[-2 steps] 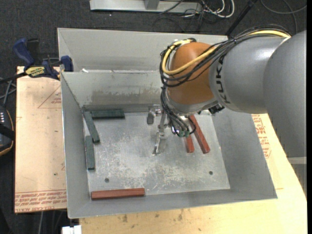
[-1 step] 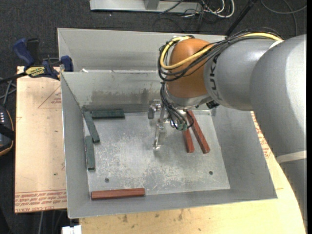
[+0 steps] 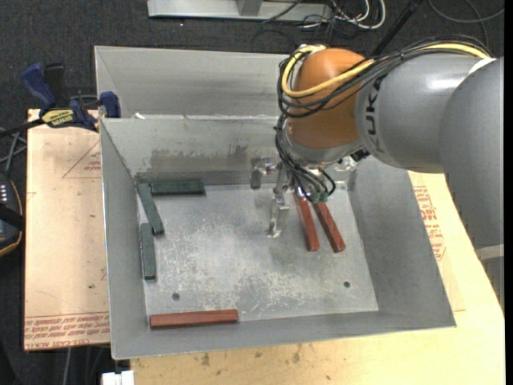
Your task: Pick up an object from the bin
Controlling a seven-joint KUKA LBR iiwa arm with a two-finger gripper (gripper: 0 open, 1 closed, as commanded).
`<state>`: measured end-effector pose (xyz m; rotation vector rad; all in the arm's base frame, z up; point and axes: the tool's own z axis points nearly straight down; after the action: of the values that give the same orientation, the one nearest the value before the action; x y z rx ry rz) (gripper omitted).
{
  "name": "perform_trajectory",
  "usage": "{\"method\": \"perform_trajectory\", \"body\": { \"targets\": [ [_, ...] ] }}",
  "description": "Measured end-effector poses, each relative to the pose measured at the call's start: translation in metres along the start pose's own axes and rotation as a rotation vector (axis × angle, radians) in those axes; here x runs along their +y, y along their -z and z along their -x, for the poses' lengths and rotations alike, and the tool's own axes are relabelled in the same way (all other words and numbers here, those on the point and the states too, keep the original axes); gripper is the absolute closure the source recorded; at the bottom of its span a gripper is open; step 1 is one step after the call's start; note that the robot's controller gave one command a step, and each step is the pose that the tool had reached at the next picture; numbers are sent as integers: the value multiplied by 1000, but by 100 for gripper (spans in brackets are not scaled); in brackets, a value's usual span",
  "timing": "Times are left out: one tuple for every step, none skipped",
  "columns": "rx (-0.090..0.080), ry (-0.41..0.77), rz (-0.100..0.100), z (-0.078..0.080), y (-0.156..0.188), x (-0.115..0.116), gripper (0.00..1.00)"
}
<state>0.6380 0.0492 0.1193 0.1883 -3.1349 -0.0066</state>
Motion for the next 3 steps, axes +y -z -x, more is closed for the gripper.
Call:
{"method": "perform_trajectory", "body": {
  "targets": [
    [-11, 89, -5, -29, -5, -50, 0],
    [3, 180, -4, -43, -16, -76, 0],
    [-4, 411, -4, -25, -34, -103, 100]
  ]
}}
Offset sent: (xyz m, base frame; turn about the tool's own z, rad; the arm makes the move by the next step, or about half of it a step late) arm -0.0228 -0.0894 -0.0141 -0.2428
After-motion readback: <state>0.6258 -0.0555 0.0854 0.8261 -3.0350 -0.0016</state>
